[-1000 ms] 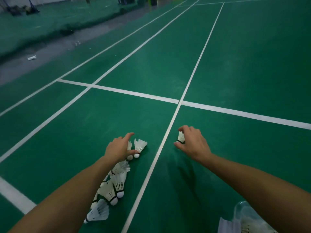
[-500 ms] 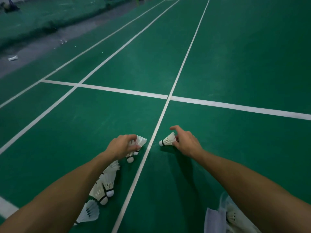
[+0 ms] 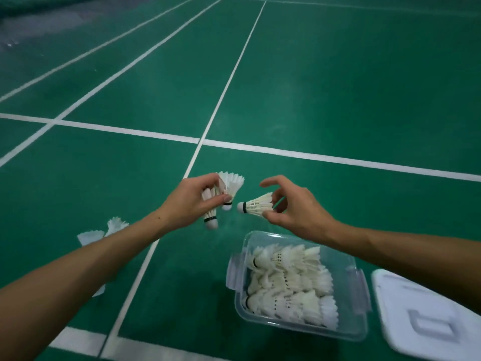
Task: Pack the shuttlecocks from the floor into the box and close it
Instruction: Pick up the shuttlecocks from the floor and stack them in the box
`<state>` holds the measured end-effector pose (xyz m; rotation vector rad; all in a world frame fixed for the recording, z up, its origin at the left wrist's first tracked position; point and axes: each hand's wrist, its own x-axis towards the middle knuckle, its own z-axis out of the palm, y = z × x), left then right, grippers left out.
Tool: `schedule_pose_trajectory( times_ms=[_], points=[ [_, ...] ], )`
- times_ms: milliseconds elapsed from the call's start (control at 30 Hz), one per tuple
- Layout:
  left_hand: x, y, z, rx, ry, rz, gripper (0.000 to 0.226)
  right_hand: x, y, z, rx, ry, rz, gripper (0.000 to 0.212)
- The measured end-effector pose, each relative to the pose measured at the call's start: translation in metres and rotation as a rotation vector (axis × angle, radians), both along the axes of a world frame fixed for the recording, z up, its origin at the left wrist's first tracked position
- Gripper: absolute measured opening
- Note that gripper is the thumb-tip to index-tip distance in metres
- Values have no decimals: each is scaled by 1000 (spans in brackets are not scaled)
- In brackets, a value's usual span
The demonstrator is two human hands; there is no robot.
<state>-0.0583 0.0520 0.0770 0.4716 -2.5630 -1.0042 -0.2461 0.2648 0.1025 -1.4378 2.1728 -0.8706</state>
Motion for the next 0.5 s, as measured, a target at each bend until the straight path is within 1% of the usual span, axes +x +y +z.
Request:
schedule_pose_trajectory(
  times_ms=[100, 233, 333, 500],
  points=[
    [-19, 42, 17, 20, 26, -81, 19, 1, 56, 6, -1, -43, -85, 54],
    [-29, 75, 12, 22, -1, -168, 16, 10, 104, -24, 57, -112, -138, 54],
    [-30, 82, 1, 0, 3, -198, 17, 27, 114, -62, 117, -197, -110, 56],
    [-21, 82, -15, 55, 13, -231, 15, 53, 102, -98, 178, -229, -67, 58]
  ],
)
